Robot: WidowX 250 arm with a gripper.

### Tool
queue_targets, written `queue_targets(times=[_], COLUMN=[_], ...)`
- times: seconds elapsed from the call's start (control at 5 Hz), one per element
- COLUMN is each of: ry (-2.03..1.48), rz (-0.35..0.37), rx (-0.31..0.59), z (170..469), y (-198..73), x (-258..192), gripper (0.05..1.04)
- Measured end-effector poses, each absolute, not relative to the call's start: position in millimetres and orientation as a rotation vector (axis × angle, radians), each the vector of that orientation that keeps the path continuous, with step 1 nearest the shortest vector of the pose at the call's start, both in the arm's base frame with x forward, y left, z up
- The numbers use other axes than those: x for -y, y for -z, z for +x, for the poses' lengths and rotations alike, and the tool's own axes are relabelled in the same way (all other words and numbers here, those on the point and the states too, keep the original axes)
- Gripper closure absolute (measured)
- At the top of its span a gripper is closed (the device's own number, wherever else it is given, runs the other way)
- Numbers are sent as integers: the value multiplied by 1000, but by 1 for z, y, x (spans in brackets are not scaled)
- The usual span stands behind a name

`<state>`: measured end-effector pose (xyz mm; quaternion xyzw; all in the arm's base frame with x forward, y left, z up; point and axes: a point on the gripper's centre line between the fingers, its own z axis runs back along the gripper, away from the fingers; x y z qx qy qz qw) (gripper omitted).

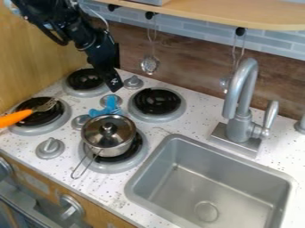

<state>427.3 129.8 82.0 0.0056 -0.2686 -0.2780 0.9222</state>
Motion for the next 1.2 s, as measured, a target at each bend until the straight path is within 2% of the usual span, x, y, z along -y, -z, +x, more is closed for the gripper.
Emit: queue_targets(times=[0.2,0.4,0.6,0.8,1.0,1.2], ry=[567,529,523,503,571,589], rz=[-17,-53,-17,62,128,158], rx=[516,487,464,411,358,349], z=[424,414,413,407,394,386], y=[-64,-61,-70,-87,-86,-82], x=[-128,-144,-161,-194,-218,-232], gripper=[79,79,79,79,79,79])
